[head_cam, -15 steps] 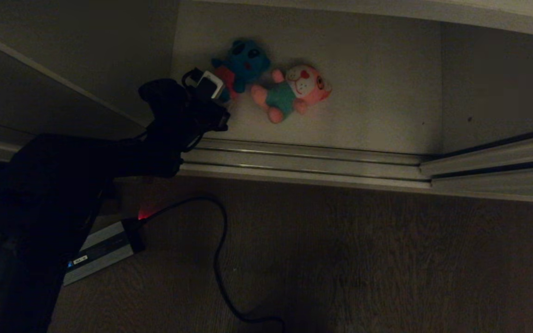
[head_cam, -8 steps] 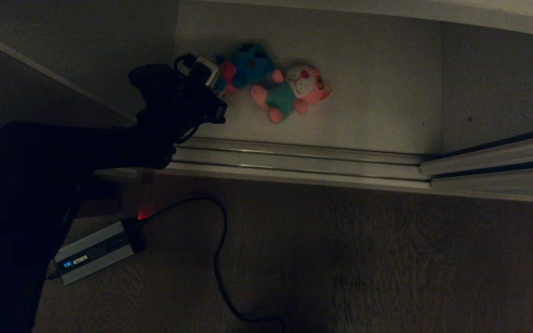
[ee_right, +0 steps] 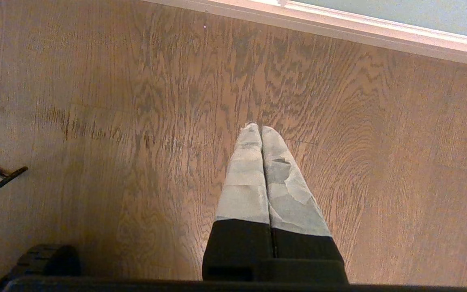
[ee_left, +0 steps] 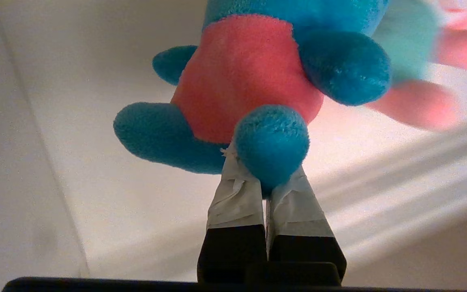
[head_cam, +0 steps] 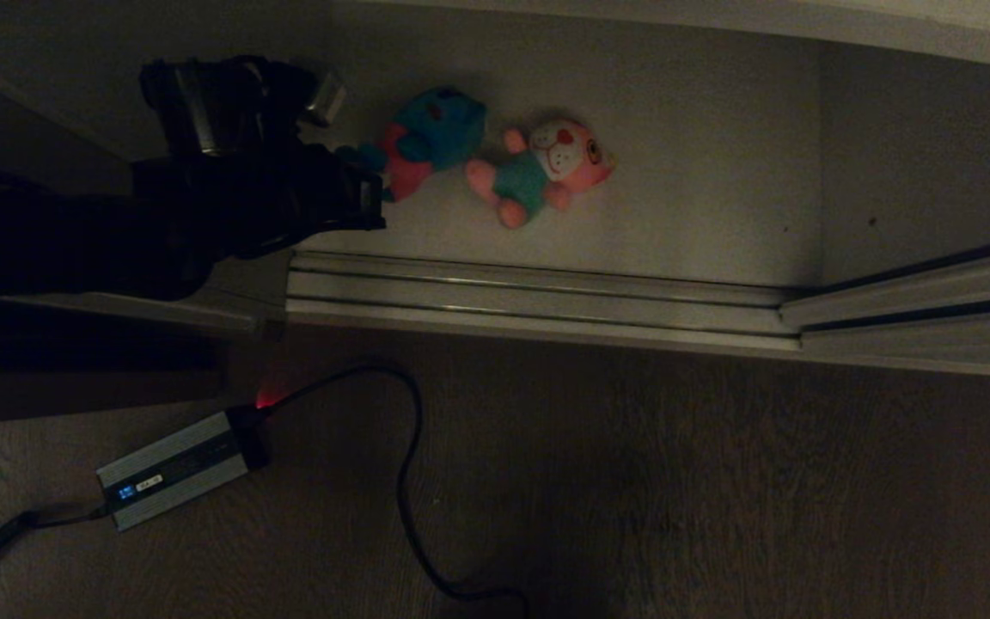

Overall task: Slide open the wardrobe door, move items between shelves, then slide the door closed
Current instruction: Place the blue doll on the higher shelf

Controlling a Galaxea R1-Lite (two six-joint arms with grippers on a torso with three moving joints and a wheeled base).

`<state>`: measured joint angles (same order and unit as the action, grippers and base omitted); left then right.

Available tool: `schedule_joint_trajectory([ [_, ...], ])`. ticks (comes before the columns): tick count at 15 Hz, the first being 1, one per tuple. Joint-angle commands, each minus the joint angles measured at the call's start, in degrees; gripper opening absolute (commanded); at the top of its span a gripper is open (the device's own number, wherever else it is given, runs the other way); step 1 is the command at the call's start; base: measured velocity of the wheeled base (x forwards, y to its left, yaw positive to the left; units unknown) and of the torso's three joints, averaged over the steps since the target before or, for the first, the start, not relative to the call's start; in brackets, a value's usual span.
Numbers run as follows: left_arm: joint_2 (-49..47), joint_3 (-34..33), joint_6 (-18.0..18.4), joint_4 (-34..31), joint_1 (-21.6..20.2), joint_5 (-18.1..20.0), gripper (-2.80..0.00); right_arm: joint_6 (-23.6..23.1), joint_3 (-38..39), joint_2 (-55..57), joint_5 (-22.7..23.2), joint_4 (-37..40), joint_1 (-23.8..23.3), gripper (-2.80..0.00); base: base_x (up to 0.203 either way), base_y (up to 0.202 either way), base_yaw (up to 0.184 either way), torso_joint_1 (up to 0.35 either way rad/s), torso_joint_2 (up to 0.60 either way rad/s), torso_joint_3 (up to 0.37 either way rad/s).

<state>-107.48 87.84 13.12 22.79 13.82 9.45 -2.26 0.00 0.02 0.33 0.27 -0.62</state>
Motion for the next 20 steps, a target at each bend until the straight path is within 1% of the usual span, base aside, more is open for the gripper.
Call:
schedule_joint_trajectory([
  [1,9.6,-6.0,-1.7,-4.3,0.1,0.2,-2.80,0.0,0.2,0.0,0.0,0.0,0.0,-2.80,0.000,0.000,0.000,0.000,0.00,0.000],
  [3,12.2,-10.7,-2.1,-5.3,1.2,0.2,-2.80,0.0,0.2,0.0,0.0,0.0,0.0,-2.80,0.000,0.000,0.000,0.000,0.00,0.000],
  [6,13.8,-17.0,-2.6,-4.8,2.7,0.0,-2.80,0.0,0.2,0.0,0.0,0.0,0.0,-2.80,0.000,0.000,0.000,0.000,0.00,0.000],
  [7,15.2,-19.0,-3.8,-4.8,3.3,0.0,-2.80,0.0,0.2,0.0,0.0,0.0,0.0,-2.80,0.000,0.000,0.000,0.000,0.00,0.000],
  [8,16.5,-20.5,-5.8,-4.8,4.2,-0.2,-2.80,0.0,0.2,0.0,0.0,0.0,0.0,-2.80,0.000,0.000,0.000,0.000,0.00,0.000],
  [9,18.2,-22.2,-7.2,-4.9,5.2,-0.7,-2.80,0.0,0.2,0.0,0.0,0.0,0.0,-2.80,0.000,0.000,0.000,0.000,0.00,0.000],
  [10,19.4,-23.6,-7.8,-5.1,5.8,-1.2,-2.80,0.0,0.2,0.0,0.0,0.0,0.0,-2.80,0.000,0.000,0.000,0.000,0.00,0.000],
  [12,24.0,-27.7,-8.1,-5.3,6.9,-2.8,-2.80,0.0,0.3,0.0,0.0,0.0,0.0,-2.80,0.000,0.000,0.000,0.000,0.00,0.000],
  [15,32.9,-35.0,-9.8,-6.1,7.2,-4.9,-2.80,0.0,0.2,0.0,0.0,0.0,0.0,-2.80,0.000,0.000,0.000,0.000,0.00,0.000],
  [16,36.8,-37.5,-10.3,-7.7,7.2,-5.2,-2.80,0.0,0.2,0.0,0.0,0.0,0.0,-2.80,0.000,0.000,0.000,0.000,0.00,0.000],
  [20,52.2,-46.0,-11.8,-17.5,6.9,-5.4,-2.80,0.0,0.2,0.0,0.0,0.0,0.0,-2.80,0.000,0.000,0.000,0.000,0.00,0.000],
])
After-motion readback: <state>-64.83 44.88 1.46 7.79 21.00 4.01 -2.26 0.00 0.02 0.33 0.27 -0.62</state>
